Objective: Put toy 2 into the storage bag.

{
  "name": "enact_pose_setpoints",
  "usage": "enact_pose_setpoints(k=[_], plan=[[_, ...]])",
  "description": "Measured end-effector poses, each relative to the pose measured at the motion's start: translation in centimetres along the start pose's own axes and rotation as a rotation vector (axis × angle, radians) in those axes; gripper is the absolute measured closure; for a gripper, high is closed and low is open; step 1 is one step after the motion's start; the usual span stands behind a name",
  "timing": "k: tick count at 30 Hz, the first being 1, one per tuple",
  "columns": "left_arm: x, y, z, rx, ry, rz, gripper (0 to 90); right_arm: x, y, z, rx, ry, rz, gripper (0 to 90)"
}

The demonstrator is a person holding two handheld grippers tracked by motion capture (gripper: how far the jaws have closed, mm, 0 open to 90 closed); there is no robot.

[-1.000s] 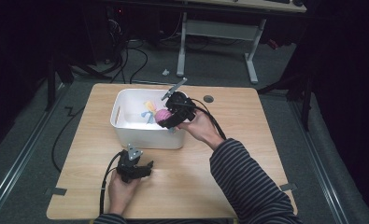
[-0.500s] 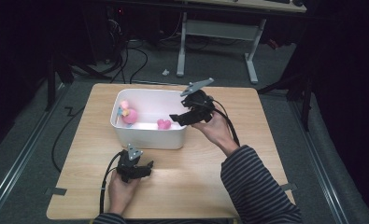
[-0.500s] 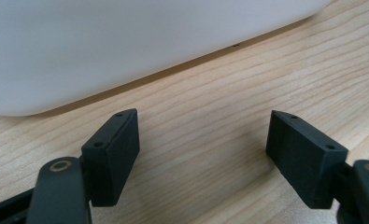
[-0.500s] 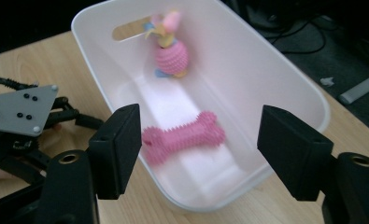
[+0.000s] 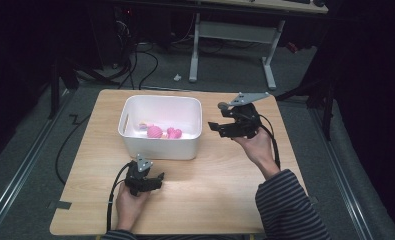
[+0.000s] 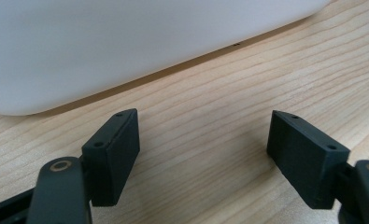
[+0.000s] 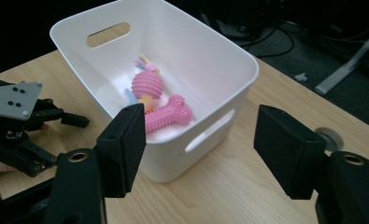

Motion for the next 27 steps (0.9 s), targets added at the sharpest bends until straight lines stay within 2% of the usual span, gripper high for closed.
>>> enact_pose_setpoints(k=[1,3,4,7,8,9,14,24,25,27], plan=[[0.0,0.0,0.0,0.0,0.0,0.0,25.7,0.9,0.4,0.8,0.017,0.012,-0.019,34.8],[0.0,0.0,0.0,0.0,0.0,0.0,25.7,1.3,0.6,1.2,0.021,0.018,-0.027,34.8],[0.0,0.0,0.0,0.0,0.0,0.0,25.7,2.1,1.1,2.1,0.032,0.043,-0.059,34.9],[0.0,0.0,0.0,-0.001,-0.001,-0.002,25.7,3.4,1.9,3.4,0.031,0.085,-0.095,35.1],[0.0,0.0,0.0,-0.001,-0.001,-0.002,25.7,3.4,1.9,3.4,0.031,0.085,-0.095,35.1],[0.0,0.0,0.0,-0.001,-0.001,-0.001,25.7,4.5,2.4,4.2,0.039,0.097,-0.12,35.2],[0.0,0.0,0.0,0.0,0.001,0.002,26.1,6.6,3.5,5.4,0.061,0.103,-0.161,35.2],[0.0,0.0,0.0,-0.001,0.0,0.002,26.2,10.0,3.8,7.1,0.091,0.142,-0.211,35.4],[0.0,0.0,0.0,-0.001,0.0,0.002,26.2,10.8,3.9,7.6,0.119,0.132,-0.217,35.4],[0.0,0.0,0.0,0.0,-0.001,0.002,26.1,11.4,3.9,8.3,0.136,0.145,-0.223,35.6]])
Point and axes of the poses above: each handheld gripper's, and its own axes: z roughly backward along the jaws, x roughly out of its underside, y roughly to its right, the point moved 6 cm from there along -z, roughly forward along the jaws, and after that the axes turned 13 degrees about -y, right-handed, at the moved point
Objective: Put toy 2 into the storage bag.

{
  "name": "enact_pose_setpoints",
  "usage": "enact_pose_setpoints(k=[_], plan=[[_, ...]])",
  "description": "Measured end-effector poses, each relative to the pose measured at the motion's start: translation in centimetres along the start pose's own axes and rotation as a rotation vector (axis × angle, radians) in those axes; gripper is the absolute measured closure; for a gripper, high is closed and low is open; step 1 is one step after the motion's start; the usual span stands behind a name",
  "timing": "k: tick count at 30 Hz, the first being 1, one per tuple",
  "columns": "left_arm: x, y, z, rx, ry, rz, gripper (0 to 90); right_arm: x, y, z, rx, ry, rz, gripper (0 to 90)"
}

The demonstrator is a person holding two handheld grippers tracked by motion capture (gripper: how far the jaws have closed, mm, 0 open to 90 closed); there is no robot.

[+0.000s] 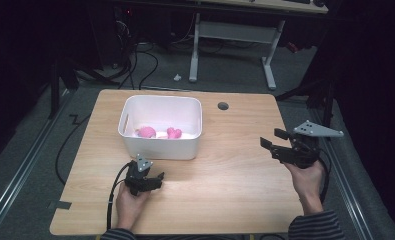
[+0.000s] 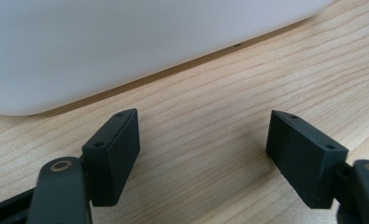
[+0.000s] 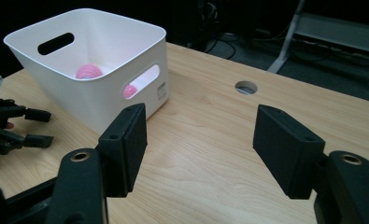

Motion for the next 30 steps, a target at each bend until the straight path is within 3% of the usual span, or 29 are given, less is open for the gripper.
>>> enact_pose_setpoints(k=[14,30], plan=[[0.0,0.0,0.0,-0.002,0.001,0.001,26.2,3.1,1.3,2.2,0.016,0.05,-0.073,36.3],[0.0,0.0,0.0,-0.005,0.001,0.003,26.0,6.1,2.9,1.5,0.014,0.077,-0.133,36.1]])
Point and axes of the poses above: each handheld gripper's, and its own axes: z roughly backward along the jaws, x roughly out of its underside, y roughly to its right, the point moved 6 cm from there along -z, roughly forward along the jaws, and after that the axes turned 13 degrees about -y, right-handed, at the moved point
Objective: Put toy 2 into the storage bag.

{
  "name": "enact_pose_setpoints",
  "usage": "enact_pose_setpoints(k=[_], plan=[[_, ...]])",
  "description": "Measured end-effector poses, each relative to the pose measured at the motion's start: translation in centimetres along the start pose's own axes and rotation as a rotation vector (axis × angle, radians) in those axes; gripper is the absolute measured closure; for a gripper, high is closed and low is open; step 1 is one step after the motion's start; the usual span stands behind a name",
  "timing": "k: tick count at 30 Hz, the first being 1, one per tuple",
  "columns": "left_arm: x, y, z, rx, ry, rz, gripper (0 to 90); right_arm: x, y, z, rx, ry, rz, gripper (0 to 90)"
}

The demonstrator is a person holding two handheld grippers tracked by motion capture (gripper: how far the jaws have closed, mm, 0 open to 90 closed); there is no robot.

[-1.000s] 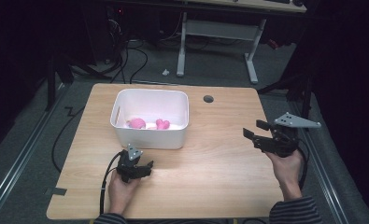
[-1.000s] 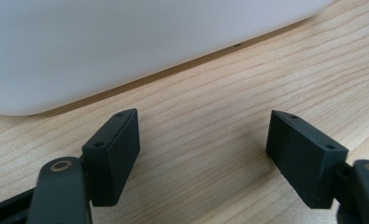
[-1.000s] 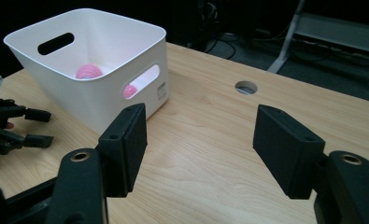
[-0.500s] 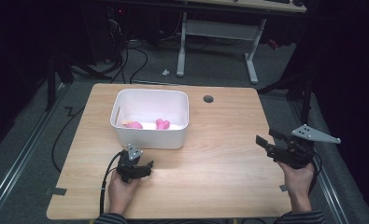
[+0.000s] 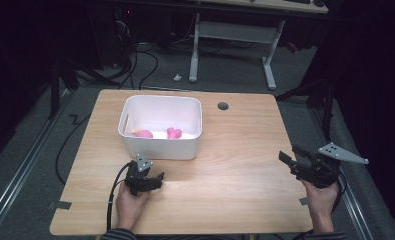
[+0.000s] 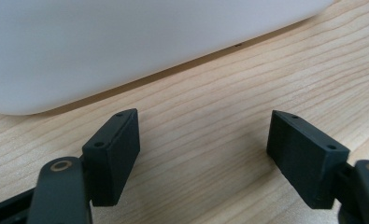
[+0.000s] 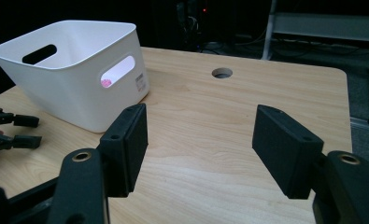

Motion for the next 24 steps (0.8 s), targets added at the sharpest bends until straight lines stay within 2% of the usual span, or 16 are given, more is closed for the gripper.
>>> enact_pose_setpoints(k=[1,7,12,19,24], plan=[[0.0,0.0,0.0,0.0,0.0,0.0,26.0,0.3,0.1,-0.4,-0.009,0.007,-0.016,36.2],[0.0,0.0,0.0,0.0,0.0,0.0,26.0,1.5,-0.1,-2.3,-0.02,-0.023,-0.027,36.3],[0.0,0.0,0.0,0.002,-0.001,0.0,26.0,2.8,-0.1,-4.4,-0.021,-0.069,-0.042,36.5],[0.0,0.0,0.0,0.0,0.0,0.0,25.8,2.5,0.1,-5.2,-0.026,-0.068,-0.059,36.7],[0.0,0.0,0.0,0.0,0.0,-0.001,25.7,3.4,-0.3,-6.7,-0.035,-0.1,-0.052,36.7]])
Point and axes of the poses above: each handheld gripper's, and its own axes: z roughly backward along the jaws, x roughly out of its underside, y roughly to its right, the point moved 6 cm from there along -z, roughly forward along the jaws, and after that the axes turned 13 degrees about -y, right-handed, at the moved point
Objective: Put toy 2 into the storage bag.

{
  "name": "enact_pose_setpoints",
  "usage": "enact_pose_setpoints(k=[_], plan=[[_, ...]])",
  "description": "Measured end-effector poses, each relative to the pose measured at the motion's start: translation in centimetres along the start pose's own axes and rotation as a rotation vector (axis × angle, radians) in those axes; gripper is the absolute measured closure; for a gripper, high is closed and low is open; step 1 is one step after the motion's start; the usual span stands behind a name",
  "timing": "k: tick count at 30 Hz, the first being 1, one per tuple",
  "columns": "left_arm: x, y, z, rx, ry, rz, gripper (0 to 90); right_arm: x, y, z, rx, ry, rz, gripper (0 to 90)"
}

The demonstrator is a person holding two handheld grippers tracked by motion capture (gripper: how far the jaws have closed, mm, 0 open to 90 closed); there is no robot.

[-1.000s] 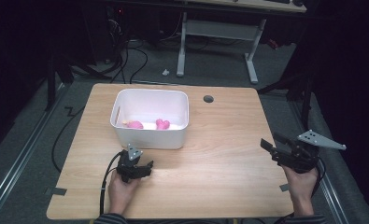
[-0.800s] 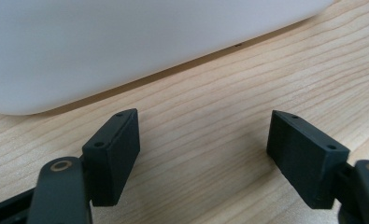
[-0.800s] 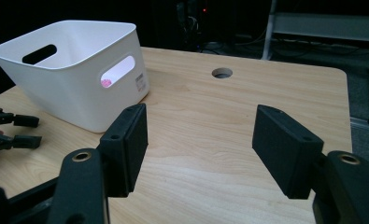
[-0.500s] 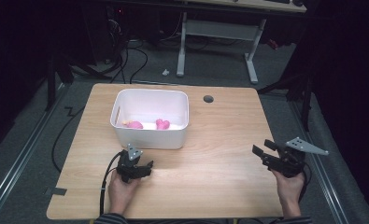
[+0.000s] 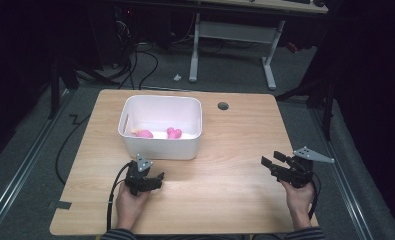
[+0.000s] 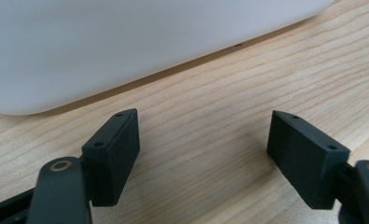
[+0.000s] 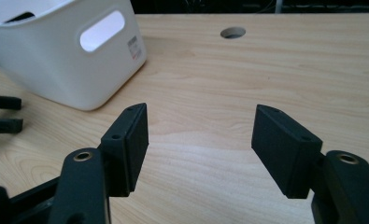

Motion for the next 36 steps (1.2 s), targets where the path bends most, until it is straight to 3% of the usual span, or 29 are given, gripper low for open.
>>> enact_pose_setpoints(k=[8,15,26,29,30,31,36], plan=[[0.0,0.0,0.0,0.002,-0.002,-0.004,25.0,1.1,-0.2,-2.0,-0.014,-0.046,-0.009,36.8],[0.0,0.0,0.0,0.002,-0.002,-0.004,25.0,2.3,-0.9,-4.6,-0.011,-0.12,-0.017,36.8],[0.0,0.0,0.0,0.003,-0.001,-0.002,24.9,3.0,-1.9,-7.2,-0.002,-0.194,0.023,36.8],[0.0,0.0,0.0,0.003,-0.001,-0.003,24.9,2.9,-2.0,-7.8,0.012,-0.197,0.039,36.8],[0.0,0.0,0.0,0.003,-0.001,-0.003,24.9,2.9,-2.1,-8.3,0.068,-0.206,0.083,36.7],[0.0,0.0,0.0,0.003,-0.001,-0.003,24.9,2.9,-2.2,-8.5,0.078,-0.21,0.092,36.6],[0.0,0.0,0.0,0.003,-0.001,-0.002,24.9,2.9,-2.6,-9.8,0.093,-0.242,0.108,36.1]])
Point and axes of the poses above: each handheld gripper's, and its own axes: z roughly backward along the jaws, x roughly out of its underside, y roughly to its right, the point moved 6 cm from there along -z, roughly forward along the jaws, and after that the axes turned 13 degrees about -y, right-handed, at the moved point
